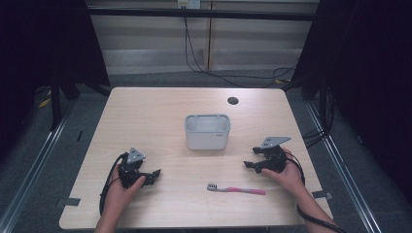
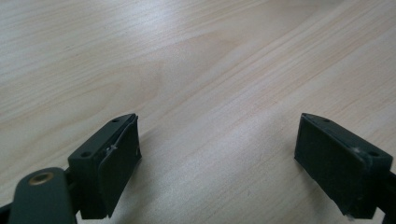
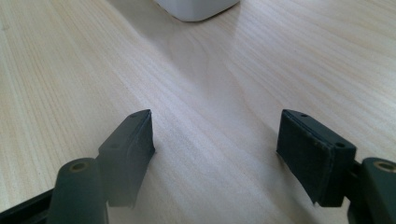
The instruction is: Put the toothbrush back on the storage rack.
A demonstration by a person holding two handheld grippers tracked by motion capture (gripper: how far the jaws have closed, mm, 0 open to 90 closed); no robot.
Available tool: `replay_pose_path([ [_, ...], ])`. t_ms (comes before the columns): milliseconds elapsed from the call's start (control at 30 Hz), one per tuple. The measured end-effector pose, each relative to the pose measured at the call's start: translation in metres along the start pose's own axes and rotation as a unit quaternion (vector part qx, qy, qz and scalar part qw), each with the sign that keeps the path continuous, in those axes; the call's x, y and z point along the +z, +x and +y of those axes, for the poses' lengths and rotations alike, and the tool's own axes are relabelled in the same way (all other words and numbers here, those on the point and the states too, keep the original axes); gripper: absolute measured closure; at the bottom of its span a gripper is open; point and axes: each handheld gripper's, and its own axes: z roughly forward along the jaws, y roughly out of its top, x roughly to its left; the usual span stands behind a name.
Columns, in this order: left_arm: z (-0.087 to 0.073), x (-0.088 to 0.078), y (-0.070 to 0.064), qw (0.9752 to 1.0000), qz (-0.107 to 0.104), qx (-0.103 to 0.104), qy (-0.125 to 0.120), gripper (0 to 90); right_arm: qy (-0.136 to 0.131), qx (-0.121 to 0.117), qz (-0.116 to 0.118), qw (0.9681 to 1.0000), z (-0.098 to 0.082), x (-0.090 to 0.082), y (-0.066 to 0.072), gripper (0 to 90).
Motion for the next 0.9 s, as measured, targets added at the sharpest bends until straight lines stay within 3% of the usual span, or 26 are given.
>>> replay_pose_path([
  [233,0.0,0.0,0.0,1.0,-0.001,0.001,0.001,13.7,0.009,0.011,-0.004,0.9999,0.002,0.0,0.001,23.2],
  [333,0.0,0.0,0.0,1.0,-0.001,0.001,0.001,13.7,0.046,0.02,0.003,0.9987,0.011,-0.001,0.002,24.9],
  [367,0.0,0.0,0.0,1.0,-0.001,0.001,0.001,13.7,0.046,0.02,0.003,0.9987,0.011,-0.001,0.002,24.9],
  [633,0.0,0.0,0.001,1.0,-0.001,0.003,0.003,13.7,0.098,-0.027,0.032,0.9943,0.034,-0.006,0.02,30.9],
  [900,0.0,0.0,0.0,1.0,0.0,0.001,0.001,13.7,0.127,-0.04,0.058,0.9895,0.047,-0.01,0.034,34.1],
])
